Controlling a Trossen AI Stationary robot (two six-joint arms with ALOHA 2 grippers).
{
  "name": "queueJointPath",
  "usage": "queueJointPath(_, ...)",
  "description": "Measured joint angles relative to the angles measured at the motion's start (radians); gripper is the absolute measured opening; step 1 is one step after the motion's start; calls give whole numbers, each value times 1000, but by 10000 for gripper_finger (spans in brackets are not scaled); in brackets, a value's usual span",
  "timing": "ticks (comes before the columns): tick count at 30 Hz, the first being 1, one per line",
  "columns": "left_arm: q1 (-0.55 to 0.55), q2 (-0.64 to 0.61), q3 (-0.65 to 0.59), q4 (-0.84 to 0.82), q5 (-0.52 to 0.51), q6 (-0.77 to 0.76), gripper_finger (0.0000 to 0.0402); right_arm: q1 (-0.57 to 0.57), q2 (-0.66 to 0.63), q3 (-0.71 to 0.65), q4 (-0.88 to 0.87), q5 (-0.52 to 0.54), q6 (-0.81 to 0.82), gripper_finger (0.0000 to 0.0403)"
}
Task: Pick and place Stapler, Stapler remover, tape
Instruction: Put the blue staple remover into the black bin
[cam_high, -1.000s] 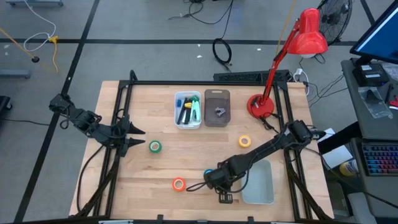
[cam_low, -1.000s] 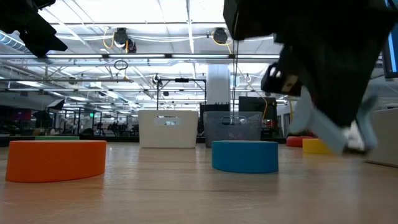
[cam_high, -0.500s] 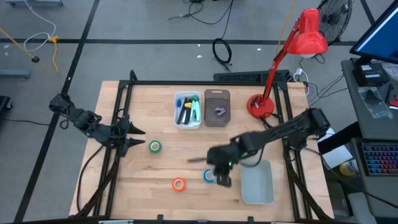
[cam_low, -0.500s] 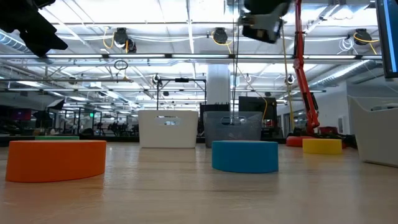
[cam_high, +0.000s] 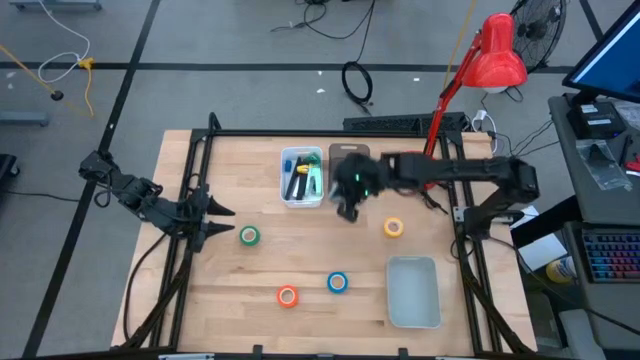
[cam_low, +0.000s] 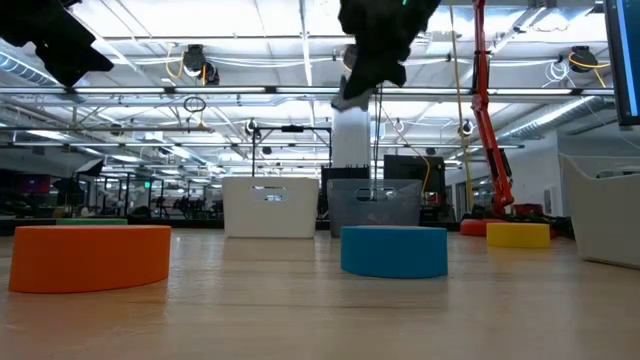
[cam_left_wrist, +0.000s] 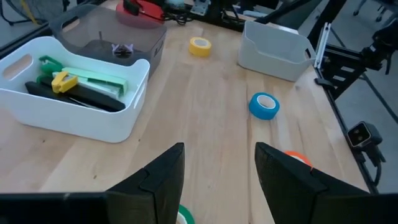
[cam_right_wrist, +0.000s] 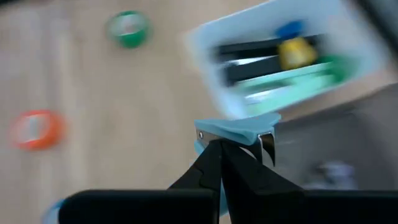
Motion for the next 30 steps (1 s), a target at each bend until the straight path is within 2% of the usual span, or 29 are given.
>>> queueJointPath(3,0,0,0,0,-21,0,198,-100,24,1,12,38,-93,0)
queueJointPath(11,0,0,0,-7,-63,-1,198,-289,120,-1,8,29,-235,0)
queueJointPath(28,0,0,0,-5,-72,-43,198,-353,288,-1,-11,-111,-459,0)
queueJointPath(30,0,0,0,-5,-78,-53,198,-355,287,0,-8,-179,-486,0)
